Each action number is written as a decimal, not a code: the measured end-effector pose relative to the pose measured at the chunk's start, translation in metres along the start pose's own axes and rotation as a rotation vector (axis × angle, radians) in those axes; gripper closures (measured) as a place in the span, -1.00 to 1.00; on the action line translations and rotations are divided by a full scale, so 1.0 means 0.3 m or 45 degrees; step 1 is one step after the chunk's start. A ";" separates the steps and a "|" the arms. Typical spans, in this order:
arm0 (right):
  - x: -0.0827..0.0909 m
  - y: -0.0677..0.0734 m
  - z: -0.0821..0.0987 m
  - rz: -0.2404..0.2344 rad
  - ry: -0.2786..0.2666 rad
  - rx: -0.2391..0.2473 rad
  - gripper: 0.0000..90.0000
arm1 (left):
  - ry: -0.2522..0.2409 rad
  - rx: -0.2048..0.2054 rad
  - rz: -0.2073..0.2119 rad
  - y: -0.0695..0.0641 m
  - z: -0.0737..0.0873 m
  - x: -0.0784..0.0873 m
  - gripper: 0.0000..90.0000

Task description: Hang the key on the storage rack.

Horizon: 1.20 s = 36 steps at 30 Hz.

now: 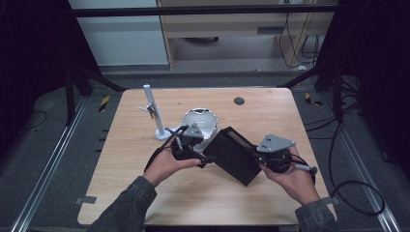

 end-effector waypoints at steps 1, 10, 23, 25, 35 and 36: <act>0.003 -0.001 -0.002 -0.001 -0.010 0.006 0.87 | -0.005 -0.005 0.004 0.001 -0.005 0.006 -0.67; 0.019 0.011 -0.027 -0.018 -0.094 0.024 0.87 | -0.025 -0.017 0.031 -0.003 -0.030 0.011 -0.67; 0.042 0.023 -0.053 -0.045 -0.166 0.062 0.87 | -0.015 -0.019 0.108 0.007 -0.048 -0.010 -0.59; 0.048 0.022 -0.056 -0.045 -0.179 0.063 0.87 | -0.011 -0.025 0.110 0.009 -0.056 -0.010 -0.58; 0.074 0.020 -0.074 -0.038 -0.238 0.074 0.87 | 0.008 -0.082 0.130 -0.010 -0.117 0.007 -0.47; 0.078 0.020 -0.076 -0.038 -0.244 0.076 0.87 | 0.013 -0.090 0.129 -0.010 -0.122 0.009 -0.44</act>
Point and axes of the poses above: each handheld gripper's, and its own axes: x roughly backward along the jaws, z roughly out of its underside, y roughly to its left, the point moved 4 cm from there along -x, roughly forward along the jaws, and after that the axes turned 6 degrees about -z, right-handed, at the moved point
